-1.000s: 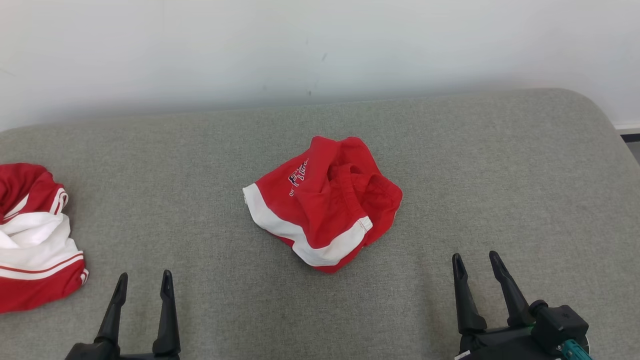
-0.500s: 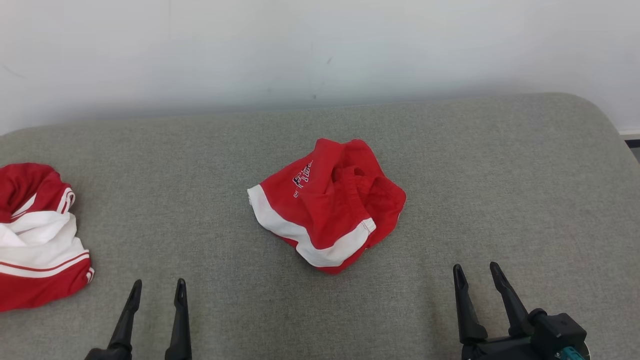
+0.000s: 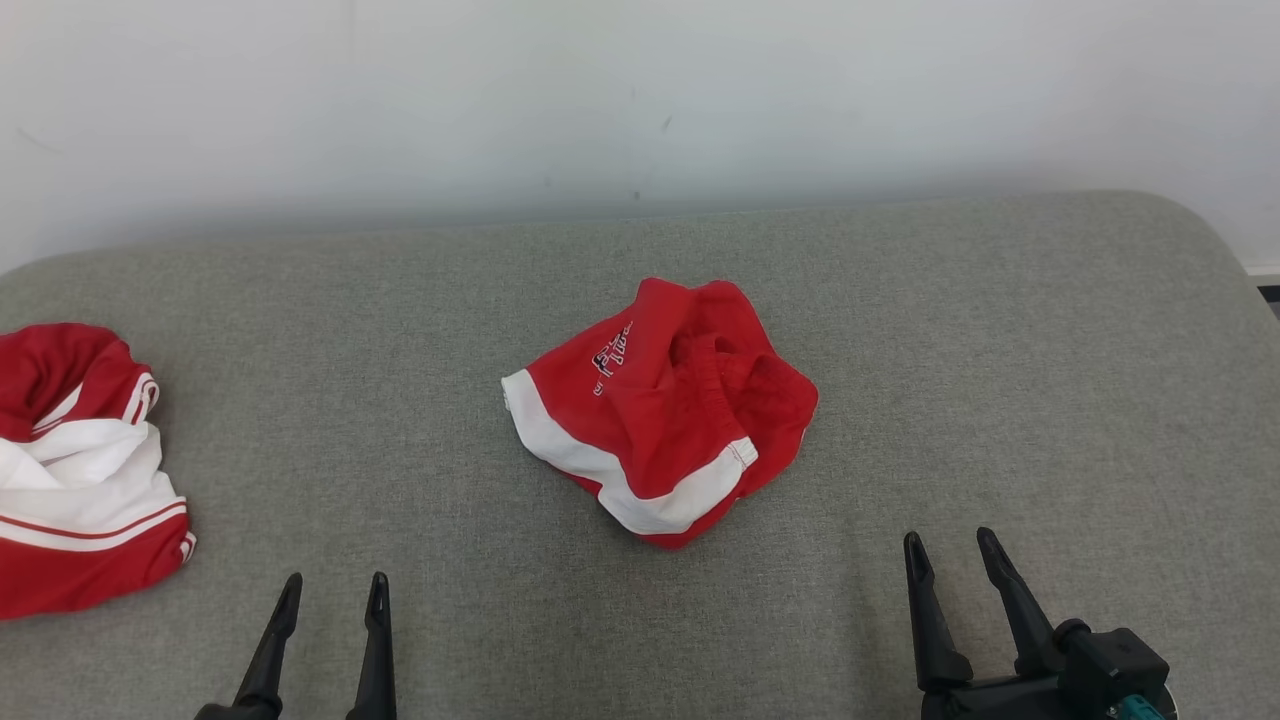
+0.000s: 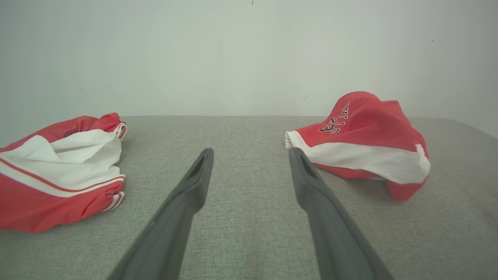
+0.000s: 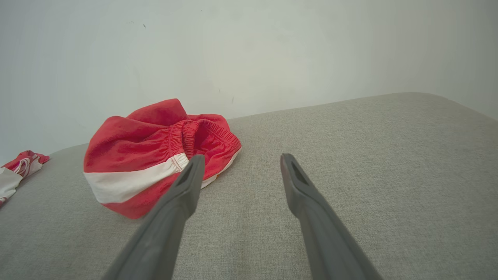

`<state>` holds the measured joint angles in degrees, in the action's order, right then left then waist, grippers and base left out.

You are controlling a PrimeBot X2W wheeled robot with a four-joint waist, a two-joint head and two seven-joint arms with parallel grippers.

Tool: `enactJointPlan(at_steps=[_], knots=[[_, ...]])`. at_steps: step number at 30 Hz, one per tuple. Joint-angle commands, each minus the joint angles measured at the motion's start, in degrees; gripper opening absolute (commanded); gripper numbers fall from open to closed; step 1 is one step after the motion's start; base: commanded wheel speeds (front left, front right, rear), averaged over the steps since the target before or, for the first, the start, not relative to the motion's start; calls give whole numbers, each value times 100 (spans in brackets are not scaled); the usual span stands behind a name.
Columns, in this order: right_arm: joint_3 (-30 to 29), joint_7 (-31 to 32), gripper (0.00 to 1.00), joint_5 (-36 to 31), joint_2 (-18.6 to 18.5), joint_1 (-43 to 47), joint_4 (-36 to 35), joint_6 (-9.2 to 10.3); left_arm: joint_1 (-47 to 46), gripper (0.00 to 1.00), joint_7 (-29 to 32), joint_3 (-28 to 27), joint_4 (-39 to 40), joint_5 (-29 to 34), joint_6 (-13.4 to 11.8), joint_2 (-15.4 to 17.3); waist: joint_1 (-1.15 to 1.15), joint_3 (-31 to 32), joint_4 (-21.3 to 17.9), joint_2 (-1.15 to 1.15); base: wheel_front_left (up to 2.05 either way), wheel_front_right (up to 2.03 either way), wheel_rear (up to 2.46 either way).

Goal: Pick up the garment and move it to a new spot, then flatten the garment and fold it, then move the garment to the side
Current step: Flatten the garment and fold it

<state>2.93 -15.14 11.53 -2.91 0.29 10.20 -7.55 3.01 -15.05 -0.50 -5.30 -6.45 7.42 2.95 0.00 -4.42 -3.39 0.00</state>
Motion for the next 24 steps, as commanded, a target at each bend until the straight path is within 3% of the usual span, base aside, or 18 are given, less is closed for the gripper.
enactJointPlan(at_steps=[1, 24], knots=[[4, -3, 100, -21, 6, 58, 11, 12, 40, 100, -16, -7, -21, 9, 6, -9, 0, 3, 2, 0, 0, 0, 0], [-8, -3, 100, -33, 6, 56, 27, 12, 46, 100, -16, -7, 36, -76, 6, -11, 0, -3, 31, 0, 0, 0, 0]])
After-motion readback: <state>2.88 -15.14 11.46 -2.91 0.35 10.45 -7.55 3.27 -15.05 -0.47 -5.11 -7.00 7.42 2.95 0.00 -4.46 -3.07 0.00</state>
